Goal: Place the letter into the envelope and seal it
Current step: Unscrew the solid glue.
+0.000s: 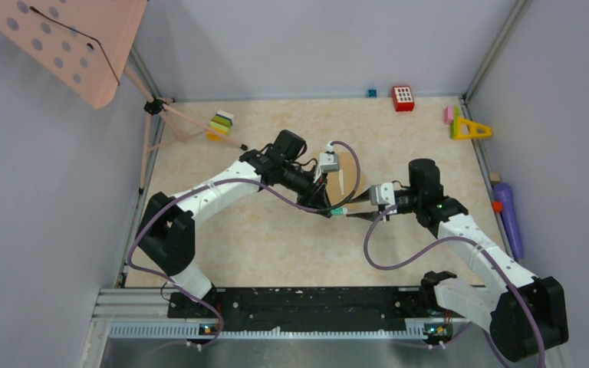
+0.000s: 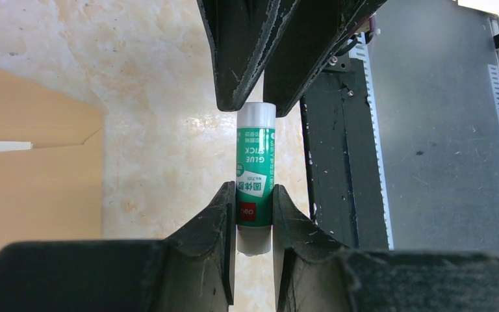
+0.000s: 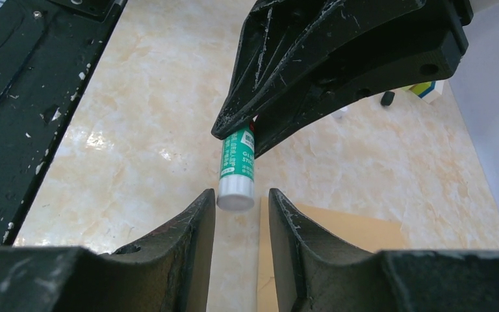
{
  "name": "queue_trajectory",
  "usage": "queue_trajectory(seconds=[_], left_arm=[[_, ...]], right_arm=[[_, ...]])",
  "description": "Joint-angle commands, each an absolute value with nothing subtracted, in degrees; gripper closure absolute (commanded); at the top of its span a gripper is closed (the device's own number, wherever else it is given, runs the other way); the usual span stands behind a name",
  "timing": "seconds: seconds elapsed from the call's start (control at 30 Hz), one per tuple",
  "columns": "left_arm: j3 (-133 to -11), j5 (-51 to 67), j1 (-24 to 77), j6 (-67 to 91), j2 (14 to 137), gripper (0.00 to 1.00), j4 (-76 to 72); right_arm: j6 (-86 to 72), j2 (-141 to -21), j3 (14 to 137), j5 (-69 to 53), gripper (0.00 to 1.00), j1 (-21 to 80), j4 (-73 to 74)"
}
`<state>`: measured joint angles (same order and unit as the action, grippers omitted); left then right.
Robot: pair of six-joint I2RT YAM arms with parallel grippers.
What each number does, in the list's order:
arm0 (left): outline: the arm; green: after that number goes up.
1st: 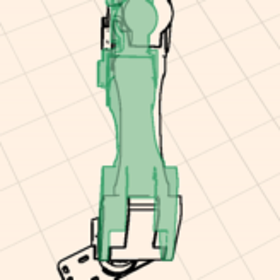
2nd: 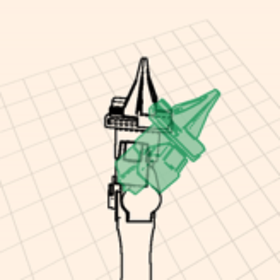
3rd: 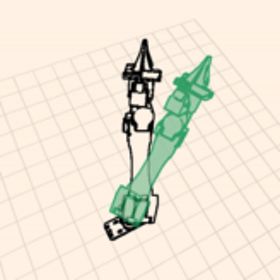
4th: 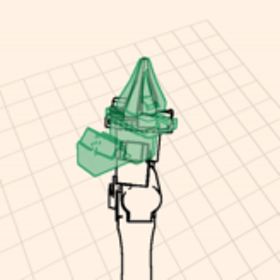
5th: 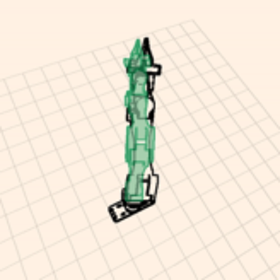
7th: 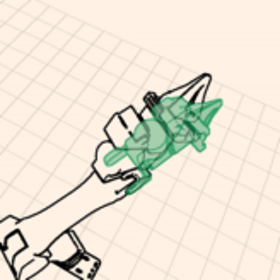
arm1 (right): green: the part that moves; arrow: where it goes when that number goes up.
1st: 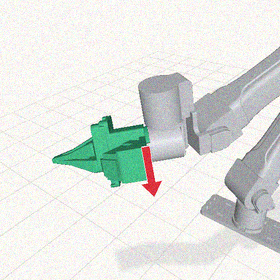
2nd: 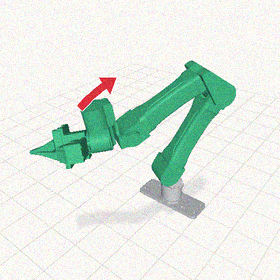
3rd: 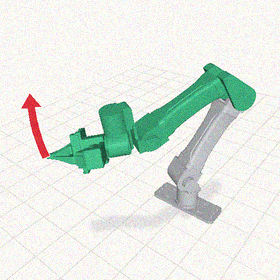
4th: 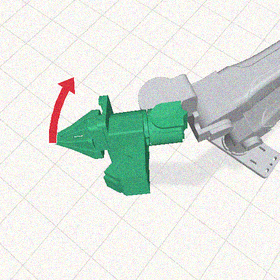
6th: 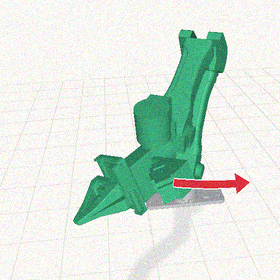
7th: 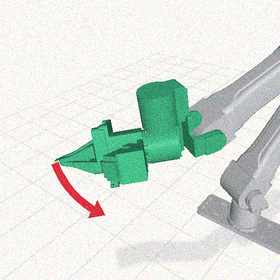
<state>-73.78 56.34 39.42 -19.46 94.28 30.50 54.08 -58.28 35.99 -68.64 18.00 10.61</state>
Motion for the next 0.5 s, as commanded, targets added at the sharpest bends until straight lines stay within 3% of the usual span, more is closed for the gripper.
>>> queue_trajectory(seconds=[0.0,0.47], left_arm=[[-75.56,58.26,39.57,-20.53,93.47,1.0,30.33],[-76.19,55.65,39.53,-21.2,92.59,1.0,30.32]], right_arm=[[56.23,-58.36,35.44,-70.85,0.67,18.69,10.62],[47.12,-59.9,35.72,-70.87,0.81,18.79,6.62]])
